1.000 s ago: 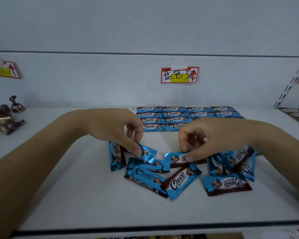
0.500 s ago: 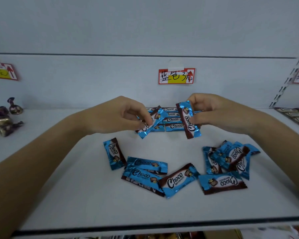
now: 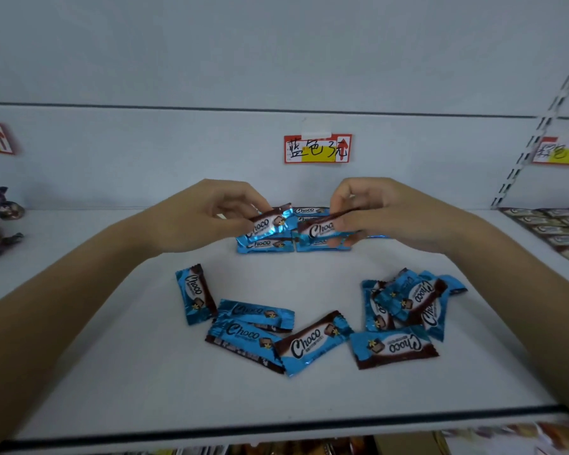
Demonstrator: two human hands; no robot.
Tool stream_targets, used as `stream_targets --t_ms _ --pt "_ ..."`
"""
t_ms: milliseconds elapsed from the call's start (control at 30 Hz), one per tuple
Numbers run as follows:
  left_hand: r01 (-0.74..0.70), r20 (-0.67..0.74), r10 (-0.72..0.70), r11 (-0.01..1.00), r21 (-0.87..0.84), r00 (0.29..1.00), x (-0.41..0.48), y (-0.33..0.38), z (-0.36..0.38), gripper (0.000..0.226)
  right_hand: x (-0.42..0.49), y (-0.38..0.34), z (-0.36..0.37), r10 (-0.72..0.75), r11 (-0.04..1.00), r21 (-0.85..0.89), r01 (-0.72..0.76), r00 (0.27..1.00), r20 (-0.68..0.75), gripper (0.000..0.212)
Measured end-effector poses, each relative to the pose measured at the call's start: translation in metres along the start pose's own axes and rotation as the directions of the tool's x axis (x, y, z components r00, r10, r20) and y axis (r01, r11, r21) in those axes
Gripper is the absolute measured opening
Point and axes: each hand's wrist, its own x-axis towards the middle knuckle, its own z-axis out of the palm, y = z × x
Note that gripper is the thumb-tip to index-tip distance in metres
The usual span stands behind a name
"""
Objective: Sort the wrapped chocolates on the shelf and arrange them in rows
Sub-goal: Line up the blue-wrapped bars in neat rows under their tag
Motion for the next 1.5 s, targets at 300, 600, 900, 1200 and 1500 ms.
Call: stream_targets --t_ms 300,600,900,1200,1500 --pt "0.019 -0.046 -0.012 0.988 0.153 0.999 0.032 0.041 0.021 0.018 -0.005 0.007 -0.058 0.071 0.997 0.012 -0.07 0.977 -0.202 0.016" --pt "0.001 0.024 -0.006 0.971 0.238 1.0 0.094 0.073 0.092 0.007 -0.05 0.063 -0.101 0.089 0.958 -0.239 -0.157 0.958 -0.271 0.019" --pt "-0.106 0.012 0.115 0.871 0.48 0.993 0.089 0.057 0.109 0.015 -0.049 0.079 -0.095 -0.05 0.734 -0.675 -0.074 0.985 -0.162 0.012" --pt "-0.107 0.006 0.126 0.822 0.56 0.992 0.087 0.052 0.112 0.017 -0.047 0.084 -0.093 -0.097 0.746 -0.665 -0.035 0.982 -0.161 0.01" --pt "-0.127 0.012 0.136 0.887 0.445 0.991 0.083 0.06 0.106 0.017 -0.048 0.076 -0.088 -0.133 0.793 -0.609 0.004 0.977 -0.167 0.01"
